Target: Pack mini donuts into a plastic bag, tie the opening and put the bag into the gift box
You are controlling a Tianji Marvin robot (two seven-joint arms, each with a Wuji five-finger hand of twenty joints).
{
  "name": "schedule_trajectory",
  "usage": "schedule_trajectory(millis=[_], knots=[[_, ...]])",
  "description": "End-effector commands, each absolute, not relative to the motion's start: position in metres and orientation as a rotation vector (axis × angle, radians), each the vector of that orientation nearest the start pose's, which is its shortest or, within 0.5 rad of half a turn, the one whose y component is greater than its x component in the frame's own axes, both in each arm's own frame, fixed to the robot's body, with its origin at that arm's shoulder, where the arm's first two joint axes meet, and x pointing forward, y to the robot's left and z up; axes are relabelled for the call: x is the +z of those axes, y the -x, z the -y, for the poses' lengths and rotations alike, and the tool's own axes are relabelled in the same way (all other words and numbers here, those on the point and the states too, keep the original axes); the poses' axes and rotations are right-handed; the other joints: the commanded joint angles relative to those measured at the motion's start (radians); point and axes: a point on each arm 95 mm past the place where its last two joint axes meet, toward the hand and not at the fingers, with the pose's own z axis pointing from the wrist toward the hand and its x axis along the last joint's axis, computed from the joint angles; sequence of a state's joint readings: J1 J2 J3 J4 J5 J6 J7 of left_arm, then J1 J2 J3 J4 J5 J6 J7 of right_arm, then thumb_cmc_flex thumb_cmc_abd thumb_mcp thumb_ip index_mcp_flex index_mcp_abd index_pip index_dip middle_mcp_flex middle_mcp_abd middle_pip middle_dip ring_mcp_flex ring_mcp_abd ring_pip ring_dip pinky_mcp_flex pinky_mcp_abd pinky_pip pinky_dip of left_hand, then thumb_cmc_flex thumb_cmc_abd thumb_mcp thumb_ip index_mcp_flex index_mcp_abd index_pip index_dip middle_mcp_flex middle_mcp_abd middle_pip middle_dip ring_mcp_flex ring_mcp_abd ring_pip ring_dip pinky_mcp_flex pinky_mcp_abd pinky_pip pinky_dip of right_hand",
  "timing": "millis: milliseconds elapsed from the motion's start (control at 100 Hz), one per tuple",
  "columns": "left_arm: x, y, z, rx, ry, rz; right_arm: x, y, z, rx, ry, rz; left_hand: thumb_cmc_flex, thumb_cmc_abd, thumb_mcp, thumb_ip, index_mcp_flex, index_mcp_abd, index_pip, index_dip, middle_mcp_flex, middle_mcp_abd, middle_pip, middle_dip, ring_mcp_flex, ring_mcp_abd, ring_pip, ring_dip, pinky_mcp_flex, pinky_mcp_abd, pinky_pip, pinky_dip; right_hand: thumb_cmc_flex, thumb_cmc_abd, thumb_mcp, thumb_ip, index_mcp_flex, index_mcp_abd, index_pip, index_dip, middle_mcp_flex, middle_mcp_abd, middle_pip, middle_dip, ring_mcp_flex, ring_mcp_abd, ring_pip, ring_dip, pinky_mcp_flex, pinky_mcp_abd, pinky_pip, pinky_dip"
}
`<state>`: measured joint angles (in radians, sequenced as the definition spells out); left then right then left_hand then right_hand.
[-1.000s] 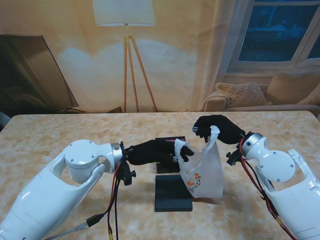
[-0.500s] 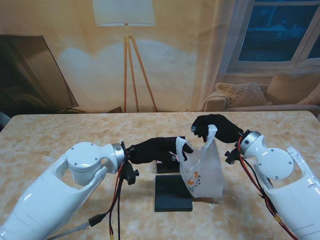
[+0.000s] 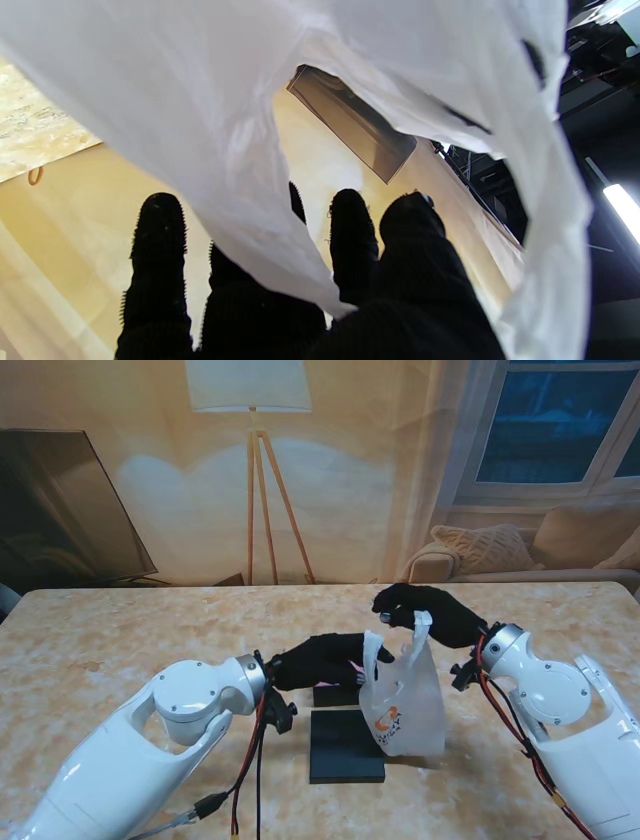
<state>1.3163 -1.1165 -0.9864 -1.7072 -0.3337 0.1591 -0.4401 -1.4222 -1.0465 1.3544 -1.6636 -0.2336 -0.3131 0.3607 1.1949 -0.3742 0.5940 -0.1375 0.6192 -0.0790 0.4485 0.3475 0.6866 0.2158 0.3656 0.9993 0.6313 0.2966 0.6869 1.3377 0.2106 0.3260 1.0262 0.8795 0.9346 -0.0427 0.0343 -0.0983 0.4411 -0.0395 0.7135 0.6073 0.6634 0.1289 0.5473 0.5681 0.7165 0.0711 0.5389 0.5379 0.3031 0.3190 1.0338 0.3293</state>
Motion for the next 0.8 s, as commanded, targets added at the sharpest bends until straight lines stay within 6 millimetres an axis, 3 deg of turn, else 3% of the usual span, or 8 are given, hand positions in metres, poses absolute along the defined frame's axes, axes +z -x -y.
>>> schedule_trajectory(millis=[0,220,380,480,500,510,700,790], knots=[[-0.253,-0.395,0.132,1.595,-1.718,1.078,-0.219,-0.429,0.010,2.195,-1.436,-1.504,-0.016,-0.023,-0.001,-0.023,-0.007,-0.003,-0.003,-0.016,0.022,-0.026,-0.002,-0.003,0.022,-0.027,0.048,-0.013,-0.002,-0.020,0.023,0.020,0.044,0.056,-0.041,0.036,-0.032,0.016,-0.057,0.019,-0.037,0.010,-0.029,-0.015,-0.022,0.002,-0.021,-0.029,-0.022,0.010,-0.010,0.017],[-0.256,-0.394,0.133,1.631,-1.750,1.062,-0.216,-0.429,0.007,2.195,-1.386,-1.530,-0.049,-0.006,0.002,-0.025,-0.001,0.067,-0.017,-0.026,0.026,-0.023,0.009,-0.051,0.029,-0.034,0.073,-0.056,0.014,-0.021,0.045,0.022,0.078,0.055,-0.033,0.041,-0.048,0.022,-0.089,0.012,-0.051,0.019,-0.048,-0.025,-0.034,0.010,-0.044,-0.041,-0.037,0.016,-0.016,0.015],[-0.257,-0.394,0.135,1.695,-1.766,1.083,-0.214,-0.431,0.003,2.200,-1.384,-1.543,-0.039,0.013,-0.032,-0.019,0.013,0.146,-0.055,-0.031,0.051,-0.015,0.027,-0.020,0.037,-0.041,0.134,-0.107,0.030,-0.021,0.079,0.030,0.165,0.019,0.007,0.039,-0.062,0.026,-0.086,-0.005,-0.052,0.019,-0.051,-0.028,-0.035,0.011,-0.051,-0.045,-0.041,0.020,-0.017,0.014],[-0.258,-0.394,0.136,1.719,-1.771,1.086,-0.213,-0.431,0.000,2.201,-1.387,-1.551,-0.035,0.011,-0.045,-0.019,0.015,0.144,-0.076,-0.035,0.065,-0.013,0.025,0.005,0.042,-0.048,0.162,-0.128,0.037,-0.022,0.096,0.034,0.189,0.015,0.027,0.036,-0.069,0.029,-0.089,-0.019,-0.057,0.023,-0.054,-0.030,-0.039,0.014,-0.055,-0.047,-0.043,0.022,-0.018,0.014],[-0.259,-0.393,0.137,1.720,-1.774,1.083,-0.213,-0.432,0.000,2.201,-1.387,-1.553,-0.033,0.010,-0.048,-0.019,0.012,0.136,-0.075,-0.033,0.067,-0.013,0.024,0.014,0.043,-0.051,0.171,-0.128,0.039,-0.024,0.100,0.034,0.060,-0.047,0.280,0.009,-0.075,0.032,-0.072,-0.044,-0.060,0.024,-0.055,-0.035,-0.040,0.013,-0.058,-0.051,-0.045,0.021,-0.017,0.010],[-0.259,-0.393,0.137,1.721,-1.775,1.082,-0.213,-0.432,0.000,2.201,-1.386,-1.553,-0.032,0.011,-0.052,-0.019,0.010,0.129,-0.075,-0.031,0.069,-0.015,0.023,0.019,0.043,-0.054,0.176,-0.128,0.041,-0.026,0.103,0.035,0.050,-0.053,0.306,0.008,-0.074,0.033,-0.075,-0.042,-0.061,0.024,-0.056,-0.035,-0.041,0.014,-0.059,-0.051,-0.046,0.021,-0.017,0.010],[-0.261,-0.392,0.143,1.755,-1.822,1.015,-0.212,-0.433,-0.003,2.203,-1.382,-1.557,-0.006,-0.020,-0.069,-0.017,0.001,0.042,-0.025,-0.008,0.092,-0.022,-0.001,0.086,0.061,-0.075,0.228,-0.092,0.059,-0.041,0.146,0.048,0.004,-0.061,0.546,0.036,-0.058,0.052,-0.160,-0.006,-0.080,0.036,-0.061,-0.041,-0.053,0.021,-0.070,-0.060,-0.056,0.026,-0.021,0.009],[-0.260,-0.390,0.146,1.740,-1.838,0.984,-0.212,-0.434,-0.004,2.201,-1.383,-1.558,0.002,-0.032,-0.066,-0.017,0.004,0.019,-0.005,-0.002,0.083,-0.024,0.003,0.099,0.063,-0.083,0.243,-0.072,0.061,-0.048,0.160,0.054,0.009,-0.053,0.569,0.044,-0.052,0.061,-0.175,0.000,-0.082,0.041,-0.060,-0.042,-0.053,0.022,-0.070,-0.060,-0.057,0.027,-0.021,0.008]])
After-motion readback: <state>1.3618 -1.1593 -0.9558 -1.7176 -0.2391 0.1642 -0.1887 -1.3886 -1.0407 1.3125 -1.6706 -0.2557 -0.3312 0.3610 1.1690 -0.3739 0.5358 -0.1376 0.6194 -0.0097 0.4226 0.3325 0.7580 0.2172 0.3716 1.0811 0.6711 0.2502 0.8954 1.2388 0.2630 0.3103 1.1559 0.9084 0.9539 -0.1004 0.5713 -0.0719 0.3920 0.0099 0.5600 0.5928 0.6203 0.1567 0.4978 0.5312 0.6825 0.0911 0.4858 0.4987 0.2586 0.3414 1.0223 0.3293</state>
